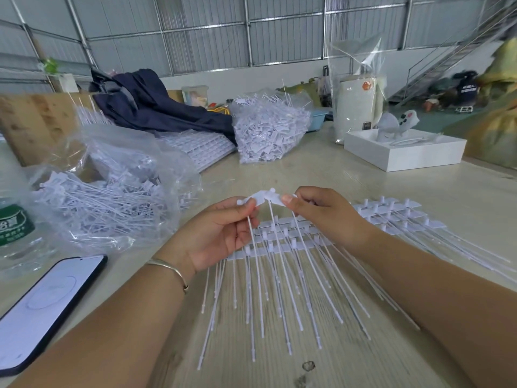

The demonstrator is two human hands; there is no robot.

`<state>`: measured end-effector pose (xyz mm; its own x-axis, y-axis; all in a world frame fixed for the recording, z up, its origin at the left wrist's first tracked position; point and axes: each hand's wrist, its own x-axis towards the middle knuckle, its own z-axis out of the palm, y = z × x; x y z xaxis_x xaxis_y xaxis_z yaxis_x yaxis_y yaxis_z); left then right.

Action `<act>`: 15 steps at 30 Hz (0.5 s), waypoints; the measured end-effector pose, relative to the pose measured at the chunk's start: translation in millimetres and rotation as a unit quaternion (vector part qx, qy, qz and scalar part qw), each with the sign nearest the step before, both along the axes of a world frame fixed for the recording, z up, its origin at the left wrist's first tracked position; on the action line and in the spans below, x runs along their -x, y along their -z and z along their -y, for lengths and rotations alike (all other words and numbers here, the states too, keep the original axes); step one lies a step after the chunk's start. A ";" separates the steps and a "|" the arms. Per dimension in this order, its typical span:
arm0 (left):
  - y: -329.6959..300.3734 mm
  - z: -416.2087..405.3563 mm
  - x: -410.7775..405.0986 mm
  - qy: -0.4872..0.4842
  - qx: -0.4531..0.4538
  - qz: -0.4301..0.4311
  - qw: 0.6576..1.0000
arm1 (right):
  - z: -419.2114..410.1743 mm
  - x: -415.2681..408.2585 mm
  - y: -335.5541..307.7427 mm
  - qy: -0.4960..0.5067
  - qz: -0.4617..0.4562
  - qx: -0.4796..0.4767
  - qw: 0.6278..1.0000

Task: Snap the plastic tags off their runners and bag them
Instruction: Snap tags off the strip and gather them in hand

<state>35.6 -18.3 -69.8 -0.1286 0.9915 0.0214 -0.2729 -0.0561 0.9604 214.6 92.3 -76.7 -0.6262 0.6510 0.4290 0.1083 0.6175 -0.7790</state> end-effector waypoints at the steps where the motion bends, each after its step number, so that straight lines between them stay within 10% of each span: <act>1: 0.5 -0.1 -0.4 0.000 0.002 -0.007 1.000 | -0.3 -1.2 -0.5 -0.009 0.000 0.013 1.000; 15: 1.6 0.5 -3.8 0.107 0.001 0.023 0.994 | 10.7 -5.6 -10.3 -0.092 -0.016 0.047 0.994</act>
